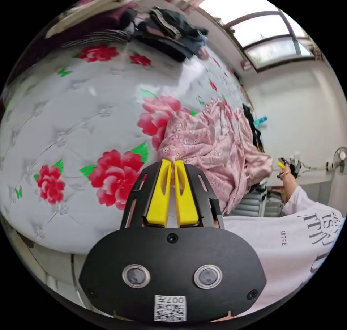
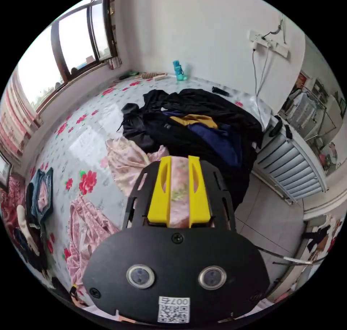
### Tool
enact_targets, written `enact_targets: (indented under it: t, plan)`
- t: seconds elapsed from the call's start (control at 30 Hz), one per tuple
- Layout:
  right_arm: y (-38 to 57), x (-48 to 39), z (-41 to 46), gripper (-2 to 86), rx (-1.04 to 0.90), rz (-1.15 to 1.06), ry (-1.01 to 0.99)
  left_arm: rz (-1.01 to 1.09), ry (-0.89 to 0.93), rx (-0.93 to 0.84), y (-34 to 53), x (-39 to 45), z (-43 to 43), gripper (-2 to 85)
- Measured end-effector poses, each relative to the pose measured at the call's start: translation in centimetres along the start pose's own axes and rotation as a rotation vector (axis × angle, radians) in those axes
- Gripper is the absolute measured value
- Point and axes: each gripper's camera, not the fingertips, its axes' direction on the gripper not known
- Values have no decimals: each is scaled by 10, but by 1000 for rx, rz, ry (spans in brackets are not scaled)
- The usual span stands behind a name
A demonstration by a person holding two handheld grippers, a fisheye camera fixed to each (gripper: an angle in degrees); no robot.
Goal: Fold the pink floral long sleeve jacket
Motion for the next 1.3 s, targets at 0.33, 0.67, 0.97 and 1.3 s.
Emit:
enact_targets:
  t: [0.33,0.67,0.97,1.3]
  plan:
    - [210,-228,133,106,-596,-560,-421,3,100,2,49,-22,-15,-10]
    - [188,-240,33,3,-216,-654,-342,28,102,209,94,-31,-94,-10]
    - [137,-94,-134,0,244,-473,-711,82,70,674,175,-12,-233,-9]
    - [119,-2,-257,2,648,-495,-981,487,-12,1208,313,121,-354,-9]
